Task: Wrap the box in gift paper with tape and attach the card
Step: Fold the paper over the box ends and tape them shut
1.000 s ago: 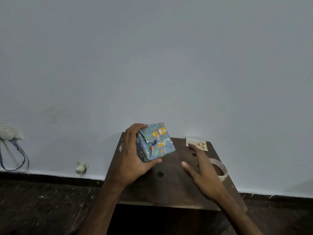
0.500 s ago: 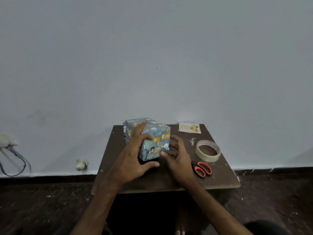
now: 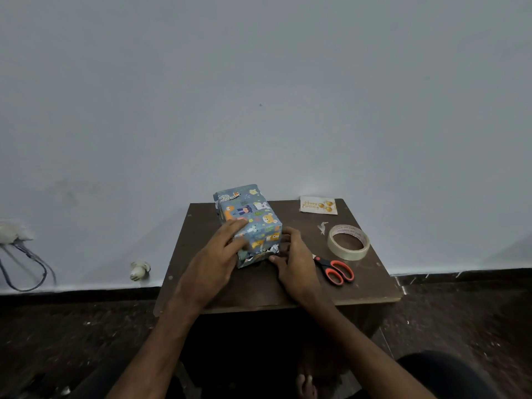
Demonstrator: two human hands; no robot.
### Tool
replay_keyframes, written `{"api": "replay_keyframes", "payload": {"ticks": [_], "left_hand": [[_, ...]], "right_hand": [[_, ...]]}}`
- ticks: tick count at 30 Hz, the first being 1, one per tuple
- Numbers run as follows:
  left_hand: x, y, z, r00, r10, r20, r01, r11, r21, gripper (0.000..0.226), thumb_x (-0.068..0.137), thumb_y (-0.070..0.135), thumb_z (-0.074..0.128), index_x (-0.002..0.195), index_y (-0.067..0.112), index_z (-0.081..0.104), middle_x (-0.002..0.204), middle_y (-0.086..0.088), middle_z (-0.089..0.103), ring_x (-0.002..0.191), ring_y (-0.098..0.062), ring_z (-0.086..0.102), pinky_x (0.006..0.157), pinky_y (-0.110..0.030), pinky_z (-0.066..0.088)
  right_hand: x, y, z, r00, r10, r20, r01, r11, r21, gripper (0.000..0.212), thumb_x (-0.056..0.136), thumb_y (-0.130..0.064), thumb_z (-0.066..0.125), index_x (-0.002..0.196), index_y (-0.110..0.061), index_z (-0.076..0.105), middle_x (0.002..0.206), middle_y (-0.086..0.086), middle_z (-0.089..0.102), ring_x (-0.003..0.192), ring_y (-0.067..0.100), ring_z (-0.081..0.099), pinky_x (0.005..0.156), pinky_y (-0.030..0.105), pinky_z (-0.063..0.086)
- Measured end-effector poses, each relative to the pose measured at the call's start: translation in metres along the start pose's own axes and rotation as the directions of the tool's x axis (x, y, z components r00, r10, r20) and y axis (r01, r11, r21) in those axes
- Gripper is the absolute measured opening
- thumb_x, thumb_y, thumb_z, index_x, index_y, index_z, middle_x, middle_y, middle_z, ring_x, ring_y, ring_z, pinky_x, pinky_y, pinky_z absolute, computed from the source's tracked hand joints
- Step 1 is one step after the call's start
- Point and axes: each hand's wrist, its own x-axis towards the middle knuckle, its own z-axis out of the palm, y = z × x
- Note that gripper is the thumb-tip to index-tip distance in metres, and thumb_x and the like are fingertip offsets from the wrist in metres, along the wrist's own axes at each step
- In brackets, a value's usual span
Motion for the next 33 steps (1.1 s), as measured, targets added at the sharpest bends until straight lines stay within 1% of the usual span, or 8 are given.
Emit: {"api": "replay_keyframes", "payload": {"ticks": [7, 13, 16, 18, 20, 24, 28, 33], "left_hand": [[0.0, 0.006, -0.018, 0.999, -0.038, -0.006, 0.037, 0.994, -0.107, 0.041, 0.078, -0.009, 0.055, 0.106, 0.02, 0.063, 0.16, 0.007, 0.034, 0.147, -0.014, 0.034, 0.099, -0.03, 0.048], [0.005, 0.019, -0.029, 0.945, -0.174, -0.278, 0.133, 0.978, -0.162, 0.047, 0.078, -0.019, 0.054, 0.112, 0.013, 0.061, 0.152, 0.003, 0.043, 0.14, -0.009, 0.041, 0.1, -0.019, 0.041], [0.006, 0.028, -0.028, 0.883, -0.24, -0.403, 0.168, 0.964, -0.206, 0.04, 0.084, -0.016, 0.057, 0.116, 0.008, 0.06, 0.133, -0.002, 0.056, 0.126, -0.011, 0.051, 0.101, -0.025, 0.043], [0.008, 0.042, -0.025, 0.874, -0.285, -0.394, 0.175, 0.94, -0.292, 0.028, 0.09, -0.009, 0.058, 0.11, 0.012, 0.061, 0.109, 0.003, 0.062, 0.097, -0.006, 0.059, 0.081, -0.019, 0.046], [0.009, 0.057, -0.018, 0.907, -0.347, -0.241, 0.211, 0.867, -0.452, 0.017, 0.097, 0.003, 0.058, 0.102, 0.018, 0.065, 0.09, 0.007, 0.068, 0.078, -0.002, 0.063, 0.067, -0.012, 0.044], [0.01, 0.087, 0.009, 0.886, -0.431, 0.17, 0.421, 0.598, -0.682, 0.015, 0.102, 0.021, 0.055, 0.103, 0.018, 0.069, 0.084, 0.014, 0.071, 0.077, 0.003, 0.063, 0.071, -0.019, 0.05], [0.01, 0.101, 0.02, 0.867, -0.447, 0.222, 0.434, 0.454, -0.778, 0.024, 0.099, 0.028, 0.055, 0.092, 0.009, 0.068, 0.077, 0.004, 0.062, 0.076, -0.006, 0.054, 0.072, -0.024, 0.043], [0.006, 0.106, 0.021, 0.845, -0.404, 0.351, 0.505, 0.385, -0.772, 0.01, 0.099, 0.016, 0.061, 0.104, 0.015, 0.07, 0.095, -0.006, 0.075, 0.09, -0.011, 0.07, 0.082, -0.024, 0.053]], "right_hand": [[0.001, 0.008, -0.074, 0.963, -0.16, -0.217, 0.018, 0.84, -0.542, 0.029, 0.091, -0.015, 0.064, 0.12, -0.009, 0.06, 0.121, 0.007, 0.063, 0.113, 0.028, 0.054, 0.095, 0.037, 0.043], [0.008, 0.033, -0.1, 0.963, 0.186, -0.195, -0.267, 0.554, -0.788, 0.03, 0.089, -0.024, 0.065, 0.117, -0.014, 0.061, 0.126, 0.006, 0.059, 0.117, 0.027, 0.049, 0.089, 0.043, 0.043], [0.007, 0.032, -0.096, 0.962, 0.004, -0.274, -0.212, 0.642, -0.737, 0.025, 0.088, -0.016, 0.064, 0.112, -0.02, 0.07, 0.116, 0.003, 0.067, 0.108, 0.026, 0.056, 0.087, 0.041, 0.044], [0.002, 0.024, -0.089, 0.932, -0.057, -0.359, -0.133, 0.866, -0.482, 0.021, 0.09, -0.019, 0.064, 0.109, -0.019, 0.074, 0.11, 0.003, 0.07, 0.096, 0.021, 0.061, 0.082, 0.038, 0.049], [-0.012, 0.009, -0.074, 0.924, 0.022, -0.382, -0.034, 0.999, -0.024, 0.014, 0.09, -0.022, 0.068, 0.102, -0.019, 0.074, 0.099, -0.002, 0.072, 0.087, 0.013, 0.065, 0.074, 0.038, 0.054], [-0.06, -0.02, -0.046, 0.974, 0.013, -0.227, 0.078, 0.918, 0.39, 0.011, 0.092, -0.006, 0.067, 0.102, -0.005, 0.072, 0.092, 0.005, 0.074, 0.086, 0.009, 0.068, 0.078, 0.026, 0.053], [-0.084, -0.019, -0.045, 0.999, -0.044, -0.011, 0.045, 0.912, 0.408, 0.012, 0.094, -0.02, 0.067, 0.101, -0.011, 0.072, 0.096, 0.008, 0.073, 0.09, 0.023, 0.07, 0.08, 0.038, 0.057], [-0.081, -0.01, -0.064, 0.989, -0.148, 0.015, 0.147, 0.989, 0.034, 0.031, 0.086, -0.051, 0.062, 0.087, -0.022, 0.073, 0.08, -0.004, 0.067, 0.074, 0.018, 0.061, 0.067, 0.04, 0.053]]}}
